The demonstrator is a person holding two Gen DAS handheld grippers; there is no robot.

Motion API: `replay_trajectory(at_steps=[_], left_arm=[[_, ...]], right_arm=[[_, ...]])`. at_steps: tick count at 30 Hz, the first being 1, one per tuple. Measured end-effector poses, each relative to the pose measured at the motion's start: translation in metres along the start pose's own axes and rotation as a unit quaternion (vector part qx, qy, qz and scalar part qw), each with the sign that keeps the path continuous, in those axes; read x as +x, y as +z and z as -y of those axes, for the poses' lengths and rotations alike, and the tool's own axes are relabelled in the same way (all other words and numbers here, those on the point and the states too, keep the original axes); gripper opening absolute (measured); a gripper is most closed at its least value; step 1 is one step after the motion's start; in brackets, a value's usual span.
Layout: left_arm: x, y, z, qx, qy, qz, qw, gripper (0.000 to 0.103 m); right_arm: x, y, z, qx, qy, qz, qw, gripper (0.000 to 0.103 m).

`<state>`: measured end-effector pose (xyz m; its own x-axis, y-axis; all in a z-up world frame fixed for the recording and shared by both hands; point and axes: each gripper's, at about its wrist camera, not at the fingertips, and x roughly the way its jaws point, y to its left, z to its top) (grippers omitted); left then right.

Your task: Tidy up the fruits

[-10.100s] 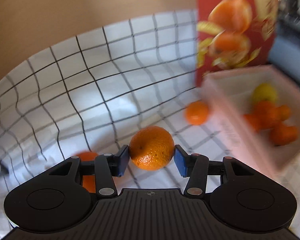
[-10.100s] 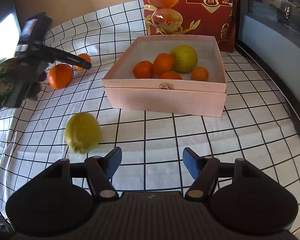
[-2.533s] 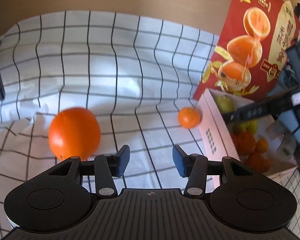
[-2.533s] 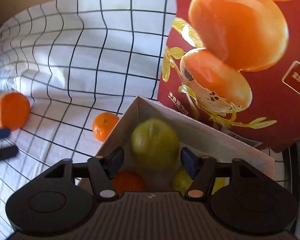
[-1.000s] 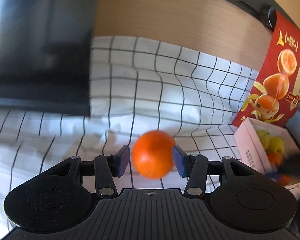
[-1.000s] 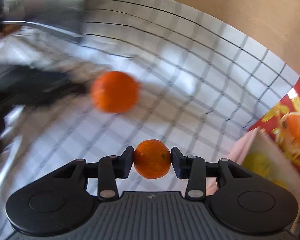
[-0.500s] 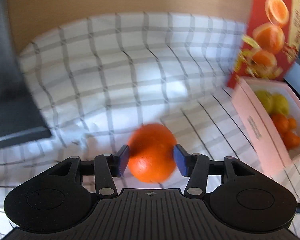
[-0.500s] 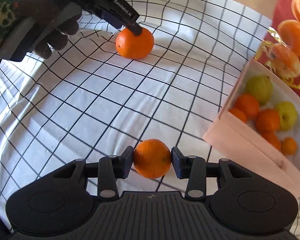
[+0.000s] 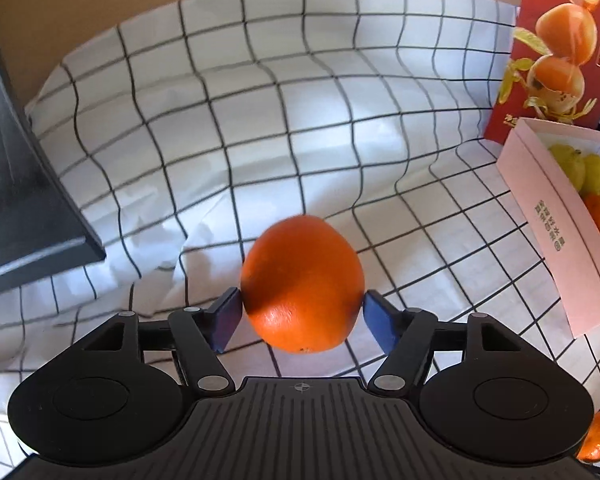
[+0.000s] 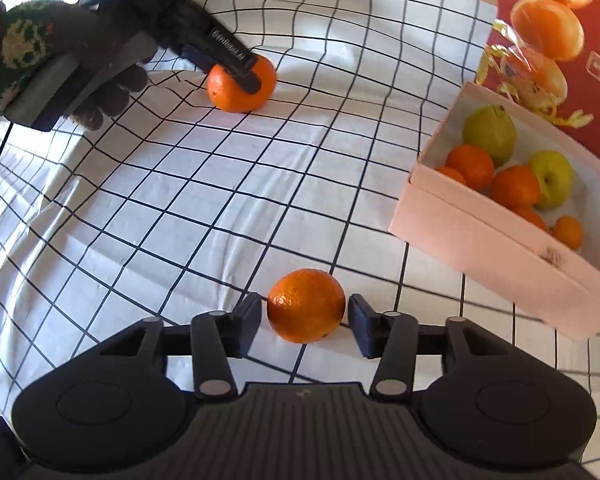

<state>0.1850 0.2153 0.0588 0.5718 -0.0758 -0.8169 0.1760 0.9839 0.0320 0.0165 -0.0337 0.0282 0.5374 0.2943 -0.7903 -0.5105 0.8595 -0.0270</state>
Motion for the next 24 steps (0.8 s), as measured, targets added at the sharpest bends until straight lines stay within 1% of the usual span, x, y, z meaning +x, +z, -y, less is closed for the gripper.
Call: replay_trajectory(at_steps=[3, 5, 9, 11, 14, 16, 20, 24], left_arm=[[0.002, -0.003, -0.006, -0.017, -0.015, -0.001, 0.9997, 0.073], [0.004, -0.005, -0.005, -0.019, -0.021, 0.003, 0.9996, 0.072], [0.010, -0.013, -0.003, -0.016, -0.024, 0.004, 0.9996, 0.065], [0.010, -0.018, -0.005, -0.029, -0.028, 0.014, 0.9991, 0.064], [0.008, -0.025, -0.010, -0.063, -0.034, 0.020, 0.9972, 0.064], [0.003, -0.031, -0.011, -0.076, -0.033, 0.027, 0.9962, 0.063], [-0.011, -0.046, -0.004, -0.073, -0.033, 0.039, 0.9960, 0.063], [-0.031, -0.063, 0.006, -0.072, -0.046, 0.058, 0.9947, 0.062]], right_arm=[[-0.003, -0.006, 0.002, 0.008, 0.000, 0.001, 1.000, 0.049], [-0.003, -0.009, 0.004, 0.015, 0.001, 0.000, 1.000, 0.050], [-0.004, -0.012, 0.006, 0.021, -0.001, -0.002, 1.000, 0.049], [-0.007, -0.014, 0.006, 0.022, -0.003, 0.000, 1.000, 0.050], [-0.010, -0.016, 0.007, 0.023, -0.006, 0.003, 1.000, 0.050], [-0.012, -0.017, 0.007, 0.023, -0.009, 0.005, 1.000, 0.050], [-0.014, -0.019, 0.011, 0.028, -0.011, 0.006, 1.000, 0.051], [-0.015, -0.021, 0.012, 0.028, -0.014, 0.008, 0.999, 0.051]])
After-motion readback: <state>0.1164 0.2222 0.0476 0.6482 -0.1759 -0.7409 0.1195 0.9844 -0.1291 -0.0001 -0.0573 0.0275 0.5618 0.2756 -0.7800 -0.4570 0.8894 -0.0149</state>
